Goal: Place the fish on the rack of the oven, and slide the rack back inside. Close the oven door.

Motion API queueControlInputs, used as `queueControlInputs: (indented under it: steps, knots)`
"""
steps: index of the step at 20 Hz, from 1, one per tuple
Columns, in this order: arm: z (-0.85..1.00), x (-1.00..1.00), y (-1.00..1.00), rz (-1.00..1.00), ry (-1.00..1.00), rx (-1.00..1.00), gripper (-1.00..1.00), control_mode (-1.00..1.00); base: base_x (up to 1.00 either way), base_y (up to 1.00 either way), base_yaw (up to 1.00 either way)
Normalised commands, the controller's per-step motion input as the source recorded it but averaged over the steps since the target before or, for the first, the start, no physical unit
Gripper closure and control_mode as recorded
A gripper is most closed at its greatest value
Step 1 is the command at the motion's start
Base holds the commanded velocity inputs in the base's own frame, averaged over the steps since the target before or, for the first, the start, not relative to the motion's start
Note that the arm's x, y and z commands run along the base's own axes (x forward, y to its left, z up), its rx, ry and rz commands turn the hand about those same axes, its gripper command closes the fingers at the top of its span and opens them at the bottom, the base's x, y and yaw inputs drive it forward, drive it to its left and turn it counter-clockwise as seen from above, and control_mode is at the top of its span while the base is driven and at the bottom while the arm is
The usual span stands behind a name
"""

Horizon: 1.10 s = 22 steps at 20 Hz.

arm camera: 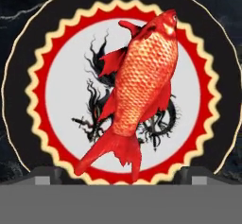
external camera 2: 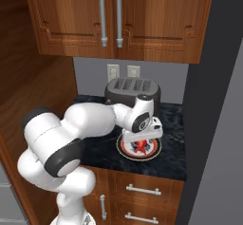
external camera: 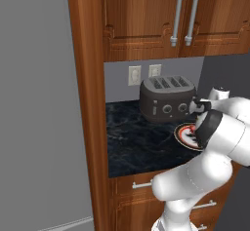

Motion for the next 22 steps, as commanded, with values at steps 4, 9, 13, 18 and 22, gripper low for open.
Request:
queueControlInputs:
  steps: [4, 9, 13, 18, 22]
  knots:
    - [-0.25, 0.00, 0.02, 0.00, -0.01, 0.00, -1.00, -1.00, 0.00, 0.00, 0.00]
    - [-0.25, 0.05, 0.08, 0.00, -0.01, 0.00, -1.00, -1.00, 0.00, 0.00, 0.00]
    - [-0.17, 0.20, 0.03, 0.00, -0.01, 0.00, -1.00, -1.00, 0.00, 0.00, 0.00]
    - [-0.17, 0.27, 0.00, 0.01, 0.00, 0.00, -1.00, -1.00, 0.00, 0.00, 0.00]
    - [-0.26, 0.33, 0.00, 0.02, 0.00, 0.00, -1.00, -1.00, 0.00, 0.00, 0.00]
